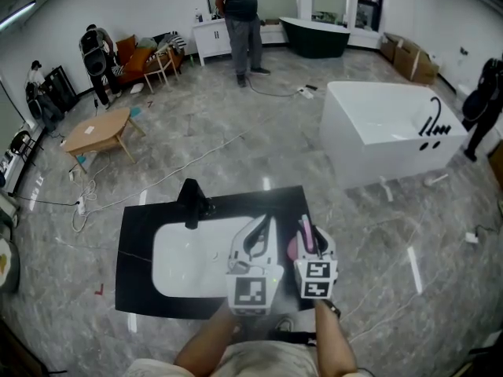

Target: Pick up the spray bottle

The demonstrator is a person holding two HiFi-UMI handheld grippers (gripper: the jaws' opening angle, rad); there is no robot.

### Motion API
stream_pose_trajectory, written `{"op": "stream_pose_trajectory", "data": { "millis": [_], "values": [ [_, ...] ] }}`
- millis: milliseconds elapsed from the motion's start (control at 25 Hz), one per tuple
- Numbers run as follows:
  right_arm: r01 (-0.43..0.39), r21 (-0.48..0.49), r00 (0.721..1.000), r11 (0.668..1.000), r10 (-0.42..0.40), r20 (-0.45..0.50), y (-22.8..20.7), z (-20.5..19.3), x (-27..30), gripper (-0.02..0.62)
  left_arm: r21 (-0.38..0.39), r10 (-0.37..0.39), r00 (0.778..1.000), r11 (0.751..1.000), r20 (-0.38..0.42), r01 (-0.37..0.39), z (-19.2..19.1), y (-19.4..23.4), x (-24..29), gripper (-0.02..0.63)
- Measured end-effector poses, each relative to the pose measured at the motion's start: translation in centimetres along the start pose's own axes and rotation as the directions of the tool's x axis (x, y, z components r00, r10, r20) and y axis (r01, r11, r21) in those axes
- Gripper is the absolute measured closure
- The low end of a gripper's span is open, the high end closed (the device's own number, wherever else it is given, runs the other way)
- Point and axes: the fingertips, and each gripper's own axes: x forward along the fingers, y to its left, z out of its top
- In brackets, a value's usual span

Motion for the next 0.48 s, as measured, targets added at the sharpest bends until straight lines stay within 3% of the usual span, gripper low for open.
{"op": "stream_pose_trajectory", "data": {
  "millis": [120,200,480],
  "values": [
    [0.002,-0.009,1.000,1.000,-0.002,-0.003,0.15,-0.25,0.13,0.450,-0.002,0.003,1.000,1.000,0.005,-0.003,0.03,0.12,-0.01,0.604],
    [0.008,-0.015,1.000,1.000,-0.009,-0.003,0.23,-0.42,0.11,0.492,-0.008,0.006,1.000,1.000,0.005,-0.006,-0.02,0.20,-0.09,0.604],
    [0.015,-0.022,1.000,1.000,-0.015,0.000,0.14,-0.31,0.04,0.501,-0.001,0.007,1.000,1.000,-0.012,-0.007,-0.14,0.28,-0.21,0.604]
  ]
}}
